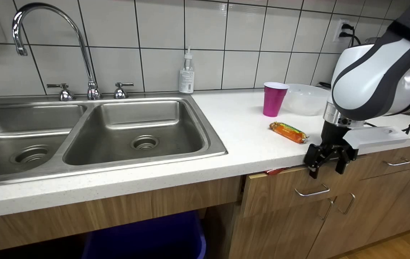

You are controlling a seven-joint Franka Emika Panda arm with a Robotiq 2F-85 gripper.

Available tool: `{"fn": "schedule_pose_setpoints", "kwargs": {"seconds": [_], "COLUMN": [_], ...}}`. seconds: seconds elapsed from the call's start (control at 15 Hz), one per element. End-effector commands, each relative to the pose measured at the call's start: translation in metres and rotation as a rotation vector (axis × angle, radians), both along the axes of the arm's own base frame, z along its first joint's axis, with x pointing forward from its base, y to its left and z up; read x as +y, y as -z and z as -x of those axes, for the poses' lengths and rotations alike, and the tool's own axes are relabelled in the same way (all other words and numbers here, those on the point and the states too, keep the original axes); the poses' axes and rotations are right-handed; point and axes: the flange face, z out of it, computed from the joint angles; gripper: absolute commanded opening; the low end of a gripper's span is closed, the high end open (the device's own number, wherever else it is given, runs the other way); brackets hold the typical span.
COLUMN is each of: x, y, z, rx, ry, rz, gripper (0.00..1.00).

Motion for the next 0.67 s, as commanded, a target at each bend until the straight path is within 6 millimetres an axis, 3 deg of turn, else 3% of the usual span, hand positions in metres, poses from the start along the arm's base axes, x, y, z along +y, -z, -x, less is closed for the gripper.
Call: {"fn": "schedule_pose_setpoints", "kwargs": {"seconds": [0.0,0.6], "x": [0.003,0.020], "y": [-0.008,-0.037], "z": [-0.001,0.056], "rx": [-0.007,0.030], "ry": [-0.005,-0.011], "rz": [-0.013,-0.040], "gripper": [1.00,1.00]}}
